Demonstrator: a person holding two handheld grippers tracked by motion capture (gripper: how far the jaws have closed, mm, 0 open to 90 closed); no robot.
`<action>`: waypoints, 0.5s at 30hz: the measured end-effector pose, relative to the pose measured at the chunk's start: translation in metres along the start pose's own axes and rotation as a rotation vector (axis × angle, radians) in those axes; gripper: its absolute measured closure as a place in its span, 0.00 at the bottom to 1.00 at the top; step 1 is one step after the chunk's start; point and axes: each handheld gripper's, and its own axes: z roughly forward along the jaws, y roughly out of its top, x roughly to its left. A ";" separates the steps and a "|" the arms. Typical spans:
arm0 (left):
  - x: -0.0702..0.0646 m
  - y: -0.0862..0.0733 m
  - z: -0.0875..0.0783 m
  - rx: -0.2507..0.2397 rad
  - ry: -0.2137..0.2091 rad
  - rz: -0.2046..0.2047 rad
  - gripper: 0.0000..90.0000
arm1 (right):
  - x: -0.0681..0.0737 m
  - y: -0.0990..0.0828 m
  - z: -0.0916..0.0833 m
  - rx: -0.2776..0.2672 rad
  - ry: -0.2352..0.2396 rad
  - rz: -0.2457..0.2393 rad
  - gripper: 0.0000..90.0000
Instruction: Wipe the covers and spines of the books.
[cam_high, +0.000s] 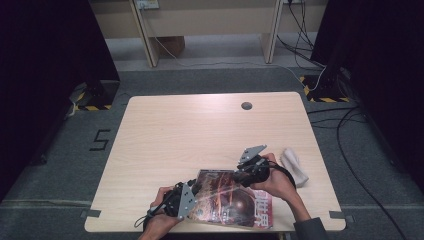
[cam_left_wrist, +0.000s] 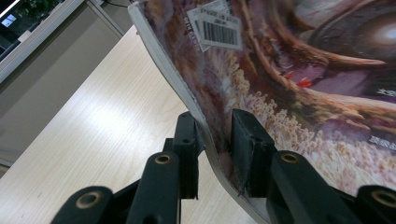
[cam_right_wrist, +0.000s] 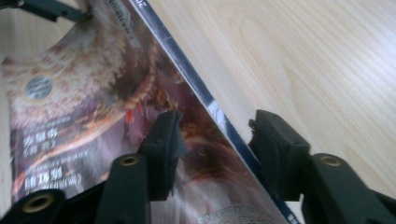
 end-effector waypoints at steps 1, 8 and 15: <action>0.000 0.000 0.000 0.000 0.000 0.000 0.80 | 0.000 0.000 0.000 0.000 0.000 0.000 0.62; 0.010 0.001 0.005 -0.022 0.028 -0.007 0.81 | 0.003 0.001 0.005 0.015 0.097 -0.029 0.78; 0.015 0.002 0.014 -0.010 0.042 0.005 0.81 | 0.009 0.008 0.013 0.052 0.097 -0.071 0.86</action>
